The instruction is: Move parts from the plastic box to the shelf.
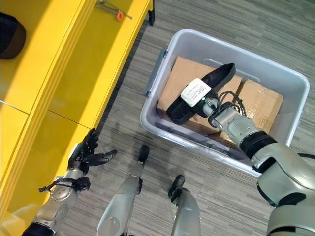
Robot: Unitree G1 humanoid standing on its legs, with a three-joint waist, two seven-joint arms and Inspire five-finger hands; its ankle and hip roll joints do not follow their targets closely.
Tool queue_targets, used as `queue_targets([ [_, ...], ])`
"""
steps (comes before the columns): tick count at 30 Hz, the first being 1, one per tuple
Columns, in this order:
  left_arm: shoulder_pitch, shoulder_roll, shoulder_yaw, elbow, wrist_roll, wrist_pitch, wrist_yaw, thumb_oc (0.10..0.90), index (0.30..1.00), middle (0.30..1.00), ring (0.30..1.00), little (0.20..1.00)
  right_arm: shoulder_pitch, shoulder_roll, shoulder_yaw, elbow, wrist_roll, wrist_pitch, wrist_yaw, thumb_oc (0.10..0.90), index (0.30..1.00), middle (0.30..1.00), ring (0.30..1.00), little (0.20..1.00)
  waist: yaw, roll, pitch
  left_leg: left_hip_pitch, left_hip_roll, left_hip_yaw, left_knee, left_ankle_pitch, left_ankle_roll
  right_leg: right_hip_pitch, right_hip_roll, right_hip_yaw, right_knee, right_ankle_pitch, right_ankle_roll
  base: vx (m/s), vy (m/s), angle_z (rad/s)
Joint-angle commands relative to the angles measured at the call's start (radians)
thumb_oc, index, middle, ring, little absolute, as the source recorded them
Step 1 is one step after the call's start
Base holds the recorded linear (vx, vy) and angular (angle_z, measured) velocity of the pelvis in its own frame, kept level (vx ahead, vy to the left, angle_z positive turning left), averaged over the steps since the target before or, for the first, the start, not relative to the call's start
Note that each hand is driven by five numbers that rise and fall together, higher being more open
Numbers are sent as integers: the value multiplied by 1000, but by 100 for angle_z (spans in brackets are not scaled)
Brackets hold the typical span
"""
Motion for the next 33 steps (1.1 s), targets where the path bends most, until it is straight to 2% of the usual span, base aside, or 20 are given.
queue_targets([
  [1, -48, 22, 9, -18, 28, -58, -17, 900, 1000, 1000, 1000, 1000, -43, -99, -5, -36, -13, 21, -27, 400, 300, 300, 300, 300, -6, -57, -52, 57, 52, -15, 13, -121, -19, 62, -24, 5, -218, 161, 22, 62, -16, 2],
  [2, -49, 22, 8, -19, 27, -58, -17, 900, 1000, 1000, 1000, 1000, -40, -101, -8, -39, -13, 21, -26, 400, 300, 300, 300, 300, -6, -55, -54, 56, 52, -18, 9, -114, -19, 63, -22, 2, -225, 168, 22, 109, -5, -4],
  [3, -26, 30, 22, -19, 36, -49, -32, 900, 1000, 1000, 1000, 1000, -11, -134, -29, -122, -23, 6, -15, 400, 300, 300, 300, 300, -14, -65, -95, 108, 61, -16, -28, -108, -24, 115, -15, -5, -268, 176, 28, 59, 6, -2],
  [4, -26, 30, 21, -19, 36, -49, -32, 900, 1000, 1000, 1000, 1000, -10, -135, -30, -123, -23, 6, -15, 400, 300, 300, 300, 300, -14, -65, -95, 108, 61, -17, -29, -107, -24, 116, -14, -6, -269, 177, 28, 107, 10, 3],
  [5, -11, 32, 34, -22, 47, -43, -43, 900, 1000, 1000, 1000, 1000, 18, -151, -52, -161, -17, -5, -17, 400, 300, 300, 300, 300, -24, -73, -126, 132, 65, -13, -47, -105, -27, 143, -8, -10, -295, 180, 33, 42, 7, 6],
  [7, 0, 38, 41, -28, 54, -40, -47, 900, 1000, 1000, 1000, 1000, 42, -161, -76, -186, -12, -8, -14, 400, 300, 300, 300, 300, -26, -77, -140, 155, 68, -12, -66, -101, -29, 167, -3, -15, -317, 187, 36, 61, 15, 2],
  [8, 11, 38, 52, -27, 64, -38, -51, 900, 1000, 1000, 1000, 1000, 75, -169, -113, -219, 14, -16, -13, 400, 300, 300, 300, 300, -33, -82, -158, 173, 70, -9, -81, -99, -31, 184, -1, -17, -334, 193, 40, 121, 38, 1],
  [10, 59, 27, 92, -40, 100, -28, -69, 900, 1000, 1000, 1000, 1000, 274, -193, -321, -361, 122, -38, -15, 400, 300, 300, 300, 300, -58, -99, -238, 240, 76, 6, -124, -102, -38, 255, 10, -17, -399, 220, 55, 144, 53, 0],
  [14, 75, 23, 110, -51, 120, -25, -76, 900, 1000, 1000, 1000, 1000, 356, -194, -408, -417, 143, -47, -17, 400, 300, 300, 300, 300, -70, -107, -283, 265, 76, 17, -125, -116, -40, 288, 12, -14, -434, 236, 63, 59, 45, -5],
  [19, 87, 14, 120, -81, 184, -30, -77, 900, 1000, 1000, 1000, 1000, 471, -140, -534, -494, 221, -59, -7, 400, 300, 300, 300, 300, -84, -115, -349, 304, 78, 47, -125, -138, -39, 326, 7, 7, -476, 261, 75, 41, 64, -12],
  [22, 73, 3, 110, -99, 229, -30, -77, 900, 1000, 1000, 1000, 1000, 532, -53, -602, -513, 293, -59, -2, 400, 300, 300, 300, 300, -100, -114, -385, 327, 79, 63, -125, -148, -35, 340, 3, 21, -482, 266, 78, 40, 68, -26],
  [25, 54, 1, 93, -126, 249, -31, -73, 900, 1000, 1000, 1000, 1000, 537, 24, -613, -538, 320, -58, -5, 400, 300, 300, 300, 300, -110, -120, -415, 365, 82, 85, -125, -166, -25, 358, -1, 47, -475, 264, 79, 55, 65, -23],
  [31, 28, 11, 80, -165, 307, -40, -53, 900, 1000, 1000, 1000, 1000, 518, 86, -607, -535, 345, -58, -10, 400, 300, 300, 300, 300, -123, -125, -430, 396, 83, 107, -125, -183, -15, 364, -5, 78, -466, 260, 81, 19, 33, -11],
  [33, 15, 28, 75, -189, 365, -42, -43, 900, 1000, 1000, 1000, 1000, 507, 100, -607, -537, 355, -60, -13, 400, 300, 300, 300, 300, -130, -125, -437, 405, 85, 113, -125, -188, -12, 365, -6, 86, -464, 260, 82, 12, 16, -18],
])
